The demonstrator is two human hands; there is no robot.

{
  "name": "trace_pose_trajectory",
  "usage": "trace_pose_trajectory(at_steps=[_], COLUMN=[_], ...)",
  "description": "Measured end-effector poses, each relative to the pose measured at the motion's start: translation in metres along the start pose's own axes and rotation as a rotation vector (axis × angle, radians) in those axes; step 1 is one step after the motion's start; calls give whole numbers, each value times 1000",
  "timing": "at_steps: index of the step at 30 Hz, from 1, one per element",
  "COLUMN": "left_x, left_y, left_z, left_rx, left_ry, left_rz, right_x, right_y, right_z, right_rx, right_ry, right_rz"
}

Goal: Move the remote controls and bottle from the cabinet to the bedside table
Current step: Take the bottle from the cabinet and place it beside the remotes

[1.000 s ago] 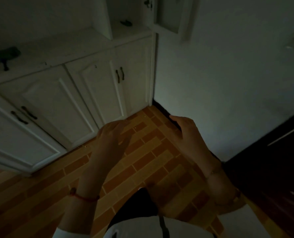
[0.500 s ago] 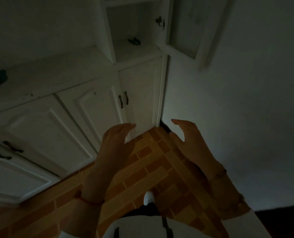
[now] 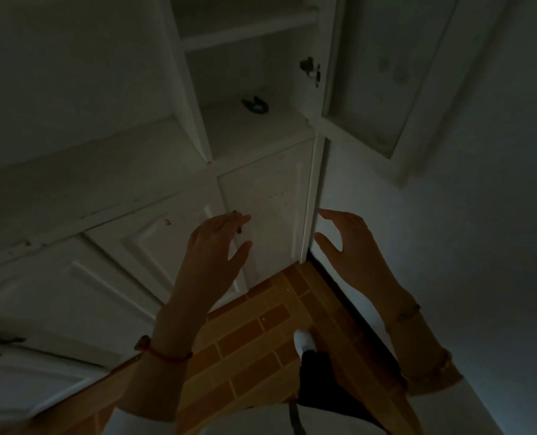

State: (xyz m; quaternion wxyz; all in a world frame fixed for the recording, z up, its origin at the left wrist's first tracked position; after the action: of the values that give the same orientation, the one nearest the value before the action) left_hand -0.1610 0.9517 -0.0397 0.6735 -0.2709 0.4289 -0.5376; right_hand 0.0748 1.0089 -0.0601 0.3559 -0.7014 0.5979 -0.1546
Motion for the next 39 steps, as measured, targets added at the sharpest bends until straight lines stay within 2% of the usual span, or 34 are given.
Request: trace_pose_trajectory(at_steps=[9, 14, 26, 30, 39], left_x=[-137, -220, -412, -467, -549], left_y=[23, 12, -76, -87, -63], left_z=[-4, 9, 29, 33, 17], left_rx=[9, -4, -66, -43, -58], left_ry=[-47, -18, 148, 159, -76], left_rz=[127, 240, 513, 485, 207], right_x=[-164, -262, -444, -502, -596], right_y=[-15, -40, -116, -129, -126], right_z=[15, 0, -94, -113, -126], right_rx=[-24, -27, -105, -95, -192], right_ry=[-156, -329, -582, -565, -361], right_rz=[-40, -22, 303, 350, 291])
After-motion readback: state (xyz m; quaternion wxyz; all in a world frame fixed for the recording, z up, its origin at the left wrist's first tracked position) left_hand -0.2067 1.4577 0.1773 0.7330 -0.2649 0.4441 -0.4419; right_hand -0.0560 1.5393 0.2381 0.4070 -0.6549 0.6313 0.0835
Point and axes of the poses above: each hand's wrist, its own x-axis away from the middle knuckle, its own y-axis out of the palm, z = x × y, the point moved 1 cm from there along -x, towards the middle knuckle, and after that the axes turned 2 degrees about z, right-handed, at the moved point
